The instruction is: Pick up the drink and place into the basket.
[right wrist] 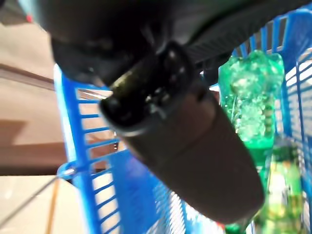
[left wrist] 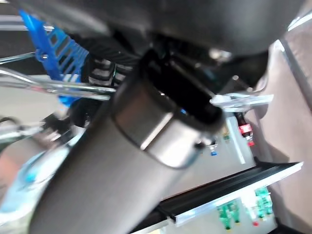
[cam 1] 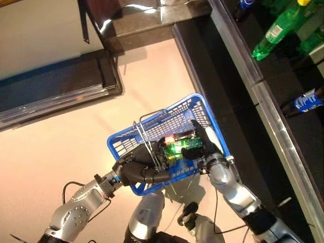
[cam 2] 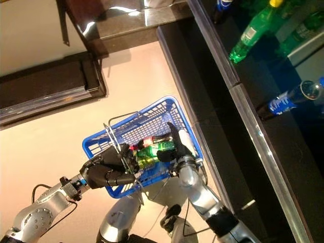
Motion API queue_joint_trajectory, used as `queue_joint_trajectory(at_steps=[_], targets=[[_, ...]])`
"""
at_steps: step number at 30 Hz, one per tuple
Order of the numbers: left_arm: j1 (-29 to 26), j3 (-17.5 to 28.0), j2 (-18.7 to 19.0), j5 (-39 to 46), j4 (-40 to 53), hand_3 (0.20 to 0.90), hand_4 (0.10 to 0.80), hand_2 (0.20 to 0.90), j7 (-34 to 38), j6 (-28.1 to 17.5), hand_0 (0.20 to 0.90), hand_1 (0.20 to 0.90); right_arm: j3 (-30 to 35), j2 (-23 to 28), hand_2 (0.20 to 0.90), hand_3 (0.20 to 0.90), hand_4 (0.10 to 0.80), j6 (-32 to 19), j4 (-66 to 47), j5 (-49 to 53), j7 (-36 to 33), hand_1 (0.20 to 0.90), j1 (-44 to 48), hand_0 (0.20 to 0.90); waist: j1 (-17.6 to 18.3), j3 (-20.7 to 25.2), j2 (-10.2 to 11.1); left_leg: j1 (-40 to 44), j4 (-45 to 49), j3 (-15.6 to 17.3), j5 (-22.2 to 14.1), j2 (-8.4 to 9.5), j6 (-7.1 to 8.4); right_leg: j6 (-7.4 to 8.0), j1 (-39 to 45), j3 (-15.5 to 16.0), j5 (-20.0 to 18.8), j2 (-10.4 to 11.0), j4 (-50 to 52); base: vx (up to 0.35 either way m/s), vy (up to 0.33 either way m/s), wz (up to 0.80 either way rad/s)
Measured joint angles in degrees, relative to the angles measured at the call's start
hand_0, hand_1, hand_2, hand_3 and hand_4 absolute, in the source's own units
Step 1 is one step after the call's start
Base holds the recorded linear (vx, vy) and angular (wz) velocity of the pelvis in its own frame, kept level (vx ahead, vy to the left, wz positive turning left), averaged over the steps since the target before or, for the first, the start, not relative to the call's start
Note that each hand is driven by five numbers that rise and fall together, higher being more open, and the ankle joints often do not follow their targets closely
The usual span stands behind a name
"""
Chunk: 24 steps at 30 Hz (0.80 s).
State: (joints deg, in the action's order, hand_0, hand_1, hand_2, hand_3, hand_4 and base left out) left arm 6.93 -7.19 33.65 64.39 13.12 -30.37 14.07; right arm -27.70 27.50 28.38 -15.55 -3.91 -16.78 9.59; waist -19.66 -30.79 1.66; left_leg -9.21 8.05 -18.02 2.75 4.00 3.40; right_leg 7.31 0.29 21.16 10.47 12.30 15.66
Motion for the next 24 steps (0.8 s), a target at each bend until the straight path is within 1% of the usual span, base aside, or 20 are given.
queue_joint_trajectory(at_steps=[1,3,4,5,6,7,8,9,10,11,13,14,15,17,18,19,20,21,22,24], targets=[[-0.6,-0.2,-1.6,0.0,0.2,0.200,0.100,0.300,3.0,-0.7,0.300,0.300,0.1,0.9,0.900,0.900,0.800,-0.1,-1.4,0.2,0.3,0.900,0.1,0.900,1.3,0.0,0.7,0.2,0.1,0.3,-0.1,-0.24,0.02,-0.07,0.0,-0.6,-0.2,-0.2,-0.1,0.055,-0.058,-0.21],[-1.4,-0.3,-2.1,-0.1,0.1,0.200,0.100,0.300,6.3,-1.5,0.300,0.300,1.1,2.4,0.900,0.900,0.800,-0.4,-1.8,2.2,0.3,0.900,1.2,0.900,2.4,0.1,1.9,0.3,0.1,0.9,-0.2,-0.84,0.16,-0.39,0.0,-1.2,-0.5,-0.8,-0.6,0.035,0.032,-0.23],[-1.8,-0.2,-0.6,-0.1,-0.6,0.200,0.100,0.300,7.6,-1.7,0.300,0.300,4.0,5.0,0.900,0.900,0.800,-2.3,-3.0,6.1,0.8,0.900,0.8,0.900,3.1,0.1,2.4,0.4,0.0,1.6,-0.2,-1.44,0.27,-0.64,0.0,-1.7,-1.2,-1.2,-1.3,0.024,0.081,-0.32],[-1.5,0.2,0.6,0.0,-2.0,0.200,0.100,0.300,7.7,-1.7,0.300,0.300,7.5,6.7,0.900,0.900,0.800,-4.2,-4.6,8.7,1.8,0.900,-1.4,0.900,3.9,0.1,2.5,0.7,-0.1,2.1,-0.3,-1.66,0.28,-0.62,0.0,-2.5,-1.5,-1.3,-1.5,-0.004,0.067,-0.31],[-1.2,0.7,0.9,0.0,-2.8,0.200,0.100,0.300,7.7,-1.7,0.300,0.300,9.3,6.9,0.900,0.900,0.800,-5.0,-5.5,9.4,2.3,0.900,-2.3,0.900,4.0,0.1,2.5,1.0,-0.2,2.5,-0.3,-1.70,0.23,-0.61,0.1,-2.8,-1.5,-1.4,-1.4,0.003,0.041,-0.36],[0.5,3.0,0.7,0.2,-5.4,0.200,0.100,0.300,8.8,-1.8,0.300,0.300,14.1,7.1,0.900,0.900,0.800,-8.2,-7.0,11.0,3.1,0.900,-5.2,0.900,5.2,0.2,2.5,2.0,-0.5,3.5,-0.5,-1.84,-0.02,-0.49,0.5,-3.7,-1.6,-1.4,-1.7,0.018,0.049,-0.33],[1.8,4.5,-0.1,0.2,-7.2,0.200,0.100,0.300,9.5,-1.9,0.300,0.300,17.0,7.0,0.900,0.900,0.800,-10.2,-8.3,11.8,4.5,0.900,-7.5,0.900,6.5,0.3,2.7,2.5,-0.6,4.0,-0.7,-1.91,-0.19,-0.40,0.8,-4.4,-1.7,-1.4,-1.9,0.039,0.045,-0.34],[2.5,5.5,-0.9,0.2,-8.0,0.200,0.100,0.300,9.9,-1.9,0.300,0.300,18.3,6.8,0.900,0.900,0.800,-11.1,-9.3,12.2,5.3,0.900,-8.7,0.900,6.9,0.3,2.7,2.7,-0.7,4.4,-0.7,-1.97,-0.26,-0.40,0.8,-4.6,-1.8,-1.4,-2.0,0.026,0.006,-0.29],[4.0,6.7,-2.8,0.2,-9.3,0.200,0.100,0.300,11.2,-2.4,0.300,0.300,20.1,6.9,0.900,0.900,0.800,-13.6,-10.6,13.1,7.0,0.900,-11.3,0.900,7.6,0.4,2.9,3.3,-1.0,5.3,-0.8,-2.17,-0.33,-0.33,0.9,-5.7,-2.1,-1.5,-2.4,0.006,-0.020,-0.44],[5.4,7.0,-4.8,0.2,-11.2,0.200,0.100,0.300,12.8,-3.1,0.300,0.300,20.8,7.1,0.900,0.900,0.800,-16.5,-10.9,14.7,9.7,0.900,-13.5,0.900,8.1,0.5,3.1,4.2,-1.3,6.4,-1.0,-2.71,-0.40,-0.41,1.6,-6.4,-2.8,-1.9,-3.5,-0.001,-0.030,-0.42],[6.2,7.0,-7.0,0.1,-13.4,0.200,0.100,0.300,15.3,-3.7,0.300,0.300,20.8,7.0,0.900,0.900,0.800,-19.2,-10.8,18.7,13.5,0.900,-15.2,0.900,9.3,0.7,3.5,4.3,-1.5,6.7,-1.1,-3.29,-0.28,-0.66,2.0,-6.9,-3.3,-2.3,-4.7,-0.004,-0.026,-0.23],[6.4,7.7,-8.5,0.0,-15.0,0.200,0.100,0.300,16.4,-5.4,0.300,0.300,20.7,6.9,0.900,0.900,0.800,-20.4,-10.8,21.2,15.8,0.900,-15.8,0.900,9.2,0.7,3.5,4.6,-2.0,7.2,-1.0,-3.73,-0.12,-0.85,2.1,-7.3,-3.7,-2.6,-5.3,0.002,-0.037,-0.18],[6.5,8.4,-9.3,0.0,-16.4,0.200,0.100,0.300,17.3,-6.8,0.300,0.300,20.6,6.6,0.900,0.900,0.800,-21.3,-10.7,23.3,17.8,0.900,-16.3,0.900,9.4,0.7,3.5,5.1,-2.3,7.4,-1.0,-4.03,-0.02,-0.98,2.3,-7.5,-3.8,-2.8,-5.6,0.005,-0.041,-0.20],[7.3,10.2,-9.9,0.0,-18.7,0.200,0.100,0.300,18.0,-8.4,0.300,0.300,20.6,5.4,0.900,0.900,0.800,-22.8,-10.1,27.5,21.6,0.900,-16.8,0.900,9.7,0.9,3.7,6.4,-3.3,8.0,-0.8,-4.51,0.14,-1.13,3.2,-7.8,-3.9,-3.1,-6.1,0.002,-0.033,-0.14],[8.7,11.4,-10.6,0.0,-19.8,0.200,0.100,0.300,19.3,-9.7,0.300,0.300,20.6,4.8,0.900,0.900,0.800,-23.9,-10.1,30.6,24.4,0.900,-17.3,0.900,10.2,1.2,4.1,7.3,-4.0,8.2,-0.8,-4.78,0.25,-1.18,3.7,-7.9,-4.0,-3.3,-6.4,-0.001,-0.025,-0.10],[9.1,11.6,-10.7,0.0,-20.2,0.200,0.100,0.300,19.7,-10.3,0.300,0.300,20.7,4.5,0.900,0.900,0.800,-24.4,-9.9,31.8,25.4,0.900,-17.3,0.900,10.3,1.3,4.2,7.4,-4.2,8.4,-0.7,-4.90,0.29,-1.24,3.9,-8.0,-4.0,-3.3,-6.6,0.002,-0.026,-0.12],[9.5,11.6,-10.9,0.0,-22.2,0.200,0.100,0.300,19.7,-11.6,0.300,0.300,20.8,2.8,0.900,0.900,0.800,-25.7,-8.5,34.3,27.8,0.900,-17.3,0.900,10.4,1.6,4.6,8.1,-4.6,10.0,-0.7,-5.52,0.39,-1.33,4.5,-8.3,-4.2,-3.6,-7.2,0.003,-0.020,-0.18],[9.5,11.7,-11.4,-0.1,-25.1,0.200,0.100,0.300,19.9,-12.7,0.300,0.300,20.8,0.7,0.900,0.900,0.800,-26.1,-6.5,35.8,29.8,0.900,-17.3,0.900,10.5,2.8,5.0,8.5,-5.2,10.7,-0.7,-5.70,0.40,-1.36,4.5,-9.0,-4.2,-3.7,-7.6,0.003,-0.018,-0.20],[9.5,11.7,-11.6,-0.1,-26.0,0.200,0.100,0.300,19.9,-13.0,0.300,0.300,20.7,0.3,0.900,0.900,0.800,-26.2,-5.8,36.0,30.4,0.900,-17.3,0.900,10.5,3.2,5.1,8.5,-5.3,10.8,-0.7,-5.74,0.40,-1.37,4.5,-9.1,-4.3,-3.7,-7.8,-0.001,-0.020,-0.21],[9.5,12.2,-12.9,-0.2,-31.0,0.200,0.100,0.300,21.1,-14.5,0.300,0.300,20.7,-0.6,0.900,0.900,0.800,-26.5,-2.0,36.9,32.8,0.900,-18.7,0.900,11.2,5.8,5.8,9.3,-6.7,11.4,-0.4,-5.95,0.31,-1.25,5.0,-9.4,-5.0,-3.9,-9.4,0.011,-0.013,-0.13]])
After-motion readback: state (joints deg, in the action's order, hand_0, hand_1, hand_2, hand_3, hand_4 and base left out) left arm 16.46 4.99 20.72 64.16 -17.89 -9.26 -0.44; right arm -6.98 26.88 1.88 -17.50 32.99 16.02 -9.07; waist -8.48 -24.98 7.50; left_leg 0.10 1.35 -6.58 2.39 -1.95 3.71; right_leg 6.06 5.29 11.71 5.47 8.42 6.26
